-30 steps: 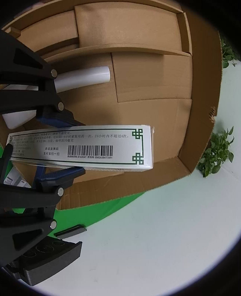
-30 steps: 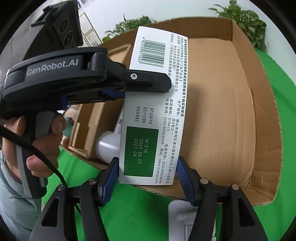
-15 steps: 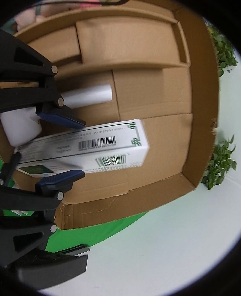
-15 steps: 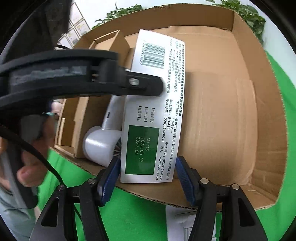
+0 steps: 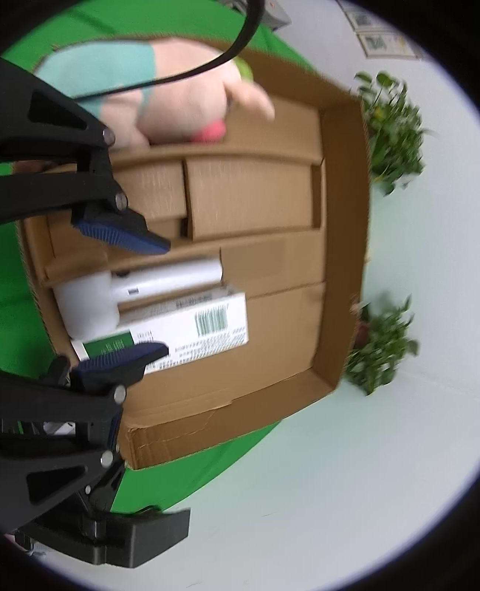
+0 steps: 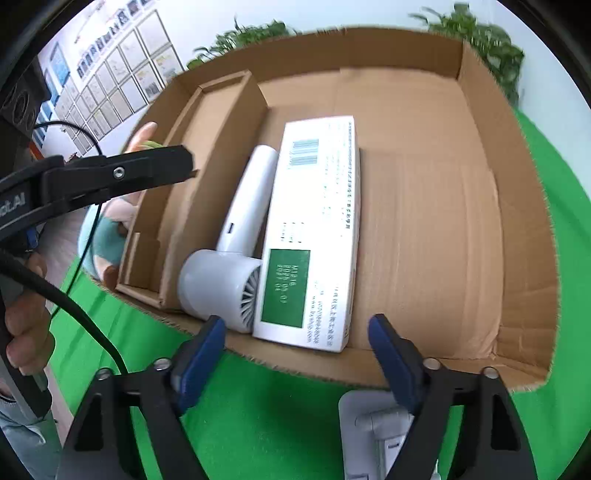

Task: Organize objects
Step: 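Lower the printed box beside the dryer and open the left tool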

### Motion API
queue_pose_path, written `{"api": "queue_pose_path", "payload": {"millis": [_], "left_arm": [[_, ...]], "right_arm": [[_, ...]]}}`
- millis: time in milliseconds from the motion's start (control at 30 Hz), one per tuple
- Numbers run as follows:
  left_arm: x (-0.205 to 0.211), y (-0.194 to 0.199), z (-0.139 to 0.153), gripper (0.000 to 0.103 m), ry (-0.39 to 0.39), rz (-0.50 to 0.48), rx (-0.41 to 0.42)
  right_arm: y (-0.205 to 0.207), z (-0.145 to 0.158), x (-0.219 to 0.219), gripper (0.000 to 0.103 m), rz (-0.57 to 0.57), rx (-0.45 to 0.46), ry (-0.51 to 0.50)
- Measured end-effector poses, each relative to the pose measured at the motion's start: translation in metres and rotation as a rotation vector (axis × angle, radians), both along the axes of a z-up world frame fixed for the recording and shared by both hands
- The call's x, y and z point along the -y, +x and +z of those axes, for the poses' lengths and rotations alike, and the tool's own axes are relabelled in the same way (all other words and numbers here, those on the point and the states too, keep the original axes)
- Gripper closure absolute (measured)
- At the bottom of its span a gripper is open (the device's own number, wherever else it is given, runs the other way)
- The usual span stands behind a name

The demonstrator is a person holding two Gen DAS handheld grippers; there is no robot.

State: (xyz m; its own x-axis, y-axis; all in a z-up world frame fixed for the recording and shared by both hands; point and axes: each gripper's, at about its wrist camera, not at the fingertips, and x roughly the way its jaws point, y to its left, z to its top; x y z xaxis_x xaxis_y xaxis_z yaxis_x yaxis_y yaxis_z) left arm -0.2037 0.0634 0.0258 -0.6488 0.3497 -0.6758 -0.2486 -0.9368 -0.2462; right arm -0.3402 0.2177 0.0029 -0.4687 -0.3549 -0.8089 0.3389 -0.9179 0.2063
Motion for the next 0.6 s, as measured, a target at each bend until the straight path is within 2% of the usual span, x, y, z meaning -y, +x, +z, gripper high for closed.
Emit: {"api": "queue_pose_path", "payload": {"millis": [67, 133, 167, 233, 300, 400, 600], "left_arm": [[0.009, 0.016, 0.002, 0.039, -0.024, 0.049, -0.049], [0.019, 0.032, 0.004, 0.038, -0.049, 0.089, -0.083], [0.02, 0.036, 0.003, 0.035, -0.066, 0.111, -0.097], [0.032, 0.055, 0.006, 0.03, -0.101, 0.162, -0.136], [0.036, 0.071, 0.007, 0.029, -0.128, 0.186, -0.169], [0.041, 0.099, 0.011, 0.024, -0.175, 0.21, -0.204], [0.04, 0.123, 0.01, 0.024, -0.224, 0.253, -0.241]], "right_arm": [[0.012, 0.007, 0.0, 0.007, -0.014, -0.052, 0.025], [0.027, 0.016, -0.002, 0.001, -0.045, -0.125, 0.057], [0.044, 0.024, 0.001, 0.001, -0.059, -0.164, 0.07], [0.044, 0.022, -0.006, 0.0, -0.081, -0.224, 0.083], [0.083, 0.022, 0.003, 0.0, -0.104, -0.262, 0.067], [0.117, 0.033, -0.011, 0.0, -0.138, -0.293, 0.048], [0.153, 0.037, -0.026, 0.0, -0.219, -0.352, 0.027]]}}
